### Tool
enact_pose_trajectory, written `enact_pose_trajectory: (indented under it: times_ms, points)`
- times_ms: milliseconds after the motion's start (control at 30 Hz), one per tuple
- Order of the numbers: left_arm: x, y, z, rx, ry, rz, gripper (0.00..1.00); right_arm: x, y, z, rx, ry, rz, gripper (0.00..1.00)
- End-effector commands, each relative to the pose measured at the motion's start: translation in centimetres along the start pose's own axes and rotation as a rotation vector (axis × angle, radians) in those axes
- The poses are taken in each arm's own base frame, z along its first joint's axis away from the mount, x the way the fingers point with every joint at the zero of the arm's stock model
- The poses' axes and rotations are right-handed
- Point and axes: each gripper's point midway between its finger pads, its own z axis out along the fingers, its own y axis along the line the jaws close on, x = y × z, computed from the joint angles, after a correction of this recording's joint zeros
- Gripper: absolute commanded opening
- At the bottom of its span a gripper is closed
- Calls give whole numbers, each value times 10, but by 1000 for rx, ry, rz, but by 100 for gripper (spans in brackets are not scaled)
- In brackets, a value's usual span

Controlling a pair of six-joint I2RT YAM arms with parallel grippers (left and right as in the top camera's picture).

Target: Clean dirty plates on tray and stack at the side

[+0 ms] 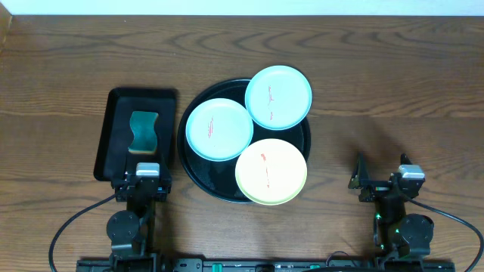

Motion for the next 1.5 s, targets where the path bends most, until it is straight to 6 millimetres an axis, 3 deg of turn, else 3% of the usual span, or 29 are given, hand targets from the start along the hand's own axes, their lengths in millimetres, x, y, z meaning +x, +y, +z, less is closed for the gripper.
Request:
enact_pose_trajectory:
  times_ms: [0, 1467]
  points:
    - [14, -3, 0, 7, 49, 13, 77, 1, -2, 0, 5, 0, 8, 99]
    - [14, -3, 0, 7, 49, 14, 76, -1, 0, 0, -7, -6, 8, 99]
